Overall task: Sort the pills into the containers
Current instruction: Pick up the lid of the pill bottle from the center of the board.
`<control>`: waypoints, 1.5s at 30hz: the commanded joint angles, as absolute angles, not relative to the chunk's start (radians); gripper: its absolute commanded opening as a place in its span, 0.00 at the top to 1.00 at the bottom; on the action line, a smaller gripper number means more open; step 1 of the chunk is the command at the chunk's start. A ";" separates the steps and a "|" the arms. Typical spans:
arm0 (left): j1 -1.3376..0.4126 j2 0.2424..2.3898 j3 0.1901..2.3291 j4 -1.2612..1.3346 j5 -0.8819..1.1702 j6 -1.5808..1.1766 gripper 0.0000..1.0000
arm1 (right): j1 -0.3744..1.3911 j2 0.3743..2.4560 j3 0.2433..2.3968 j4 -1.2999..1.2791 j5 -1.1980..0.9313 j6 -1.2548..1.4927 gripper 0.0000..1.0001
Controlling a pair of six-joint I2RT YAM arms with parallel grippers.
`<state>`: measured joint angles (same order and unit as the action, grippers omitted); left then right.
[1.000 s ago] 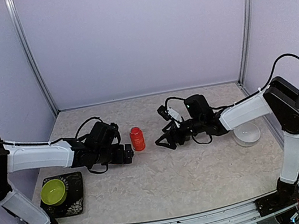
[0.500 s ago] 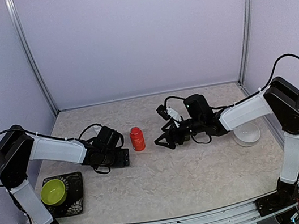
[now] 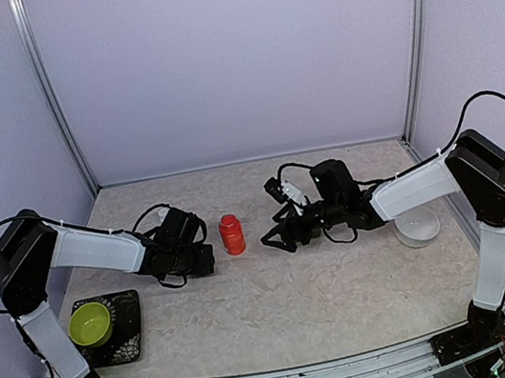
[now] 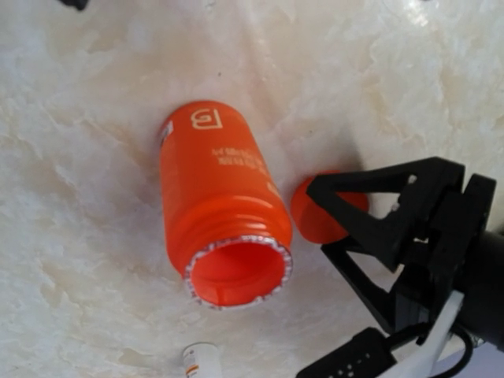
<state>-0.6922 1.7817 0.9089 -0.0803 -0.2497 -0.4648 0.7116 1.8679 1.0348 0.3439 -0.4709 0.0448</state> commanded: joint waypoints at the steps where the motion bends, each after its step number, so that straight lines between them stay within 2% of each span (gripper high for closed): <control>1: -0.688 1.798 0.936 -0.063 -0.228 -0.453 0.42 | 0.720 1.881 1.039 0.330 -0.472 0.037 0.12; 4: -0.688 1.796 0.936 -0.068 -0.223 -0.453 0.46 | 0.721 1.888 1.043 0.325 -0.473 0.034 0.12; 8: -0.688 1.800 0.934 -0.073 -0.222 -0.451 0.46 | 0.720 1.902 1.050 0.323 -0.486 0.030 0.11; 12: -0.687 1.805 0.938 -0.081 -0.223 -0.452 0.38 | 0.721 1.928 1.065 0.327 -0.504 0.029 0.11; 16: -0.687 1.812 0.947 -0.087 -0.224 -0.451 0.38 | 0.721 1.944 1.076 0.331 -0.509 0.033 0.10; 23: -0.687 1.816 0.951 -0.091 -0.216 -0.447 0.45 | 0.721 1.951 1.086 0.333 -0.511 0.030 0.10; 29: -0.689 1.802 0.948 -0.090 -0.209 -0.447 0.67 | 0.728 1.981 1.059 0.445 -0.500 -0.001 0.04; 35: -0.690 1.706 0.961 -0.125 -0.220 -0.448 0.67 | 0.753 2.074 1.082 0.593 -0.469 -0.049 0.03; 45: -0.687 1.541 0.979 -0.161 -0.205 -0.438 0.66 | 0.816 2.253 1.298 0.637 -0.339 -0.012 0.03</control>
<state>-0.6922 1.5917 0.9577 -0.1497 -0.2161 -0.4549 0.7975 2.1914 1.2144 0.5663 -0.4179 -0.0242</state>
